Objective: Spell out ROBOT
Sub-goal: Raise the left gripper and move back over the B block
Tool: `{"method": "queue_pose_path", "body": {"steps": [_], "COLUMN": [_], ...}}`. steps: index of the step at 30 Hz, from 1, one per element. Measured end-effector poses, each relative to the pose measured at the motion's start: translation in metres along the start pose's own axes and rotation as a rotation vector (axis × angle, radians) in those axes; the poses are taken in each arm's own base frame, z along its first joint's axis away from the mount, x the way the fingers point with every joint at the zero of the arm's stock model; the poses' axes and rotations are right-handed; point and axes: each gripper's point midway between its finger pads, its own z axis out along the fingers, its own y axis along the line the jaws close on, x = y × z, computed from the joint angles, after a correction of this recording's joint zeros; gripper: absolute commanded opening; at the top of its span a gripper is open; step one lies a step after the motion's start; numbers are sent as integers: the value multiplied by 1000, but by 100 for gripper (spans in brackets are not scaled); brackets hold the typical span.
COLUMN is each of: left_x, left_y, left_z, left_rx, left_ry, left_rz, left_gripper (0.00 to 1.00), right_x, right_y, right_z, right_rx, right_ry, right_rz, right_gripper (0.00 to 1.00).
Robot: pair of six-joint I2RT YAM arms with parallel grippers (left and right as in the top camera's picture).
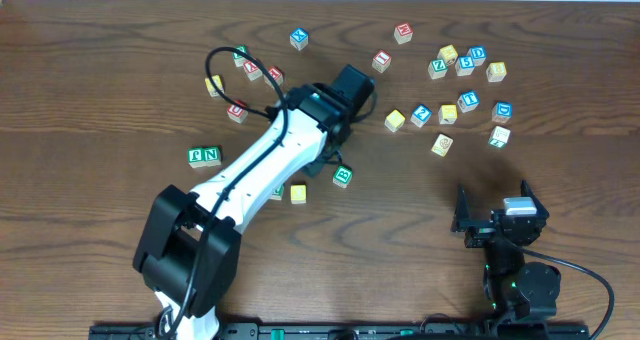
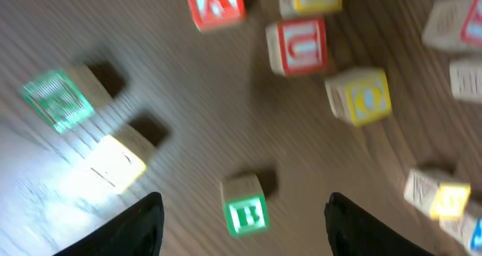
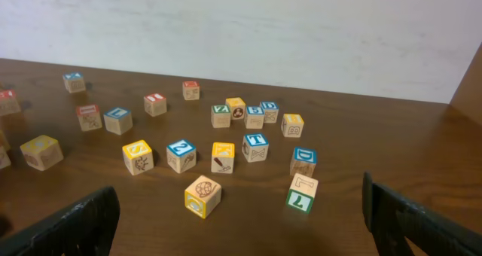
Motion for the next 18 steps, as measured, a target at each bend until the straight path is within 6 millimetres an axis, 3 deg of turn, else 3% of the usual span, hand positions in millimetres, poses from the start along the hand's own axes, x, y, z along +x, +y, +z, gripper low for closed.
{"method": "queue_pose_path", "body": {"steps": [7, 12, 18], "left_x": [29, 46, 52], "left_y": [-3, -4, -6], "left_z": [-3, -6, -5], "left_rx": [15, 20, 24], "left_ry": [62, 77, 89], "left_rz": [63, 88, 84], "left_gripper": [64, 67, 67], "right_x": [0, 0, 0], "right_y": [0, 0, 0], "right_z": [0, 0, 0], "right_rx": [0, 0, 0], "right_ry": [0, 0, 0], "right_rz": [0, 0, 0], "right_gripper": [99, 99, 99]}}
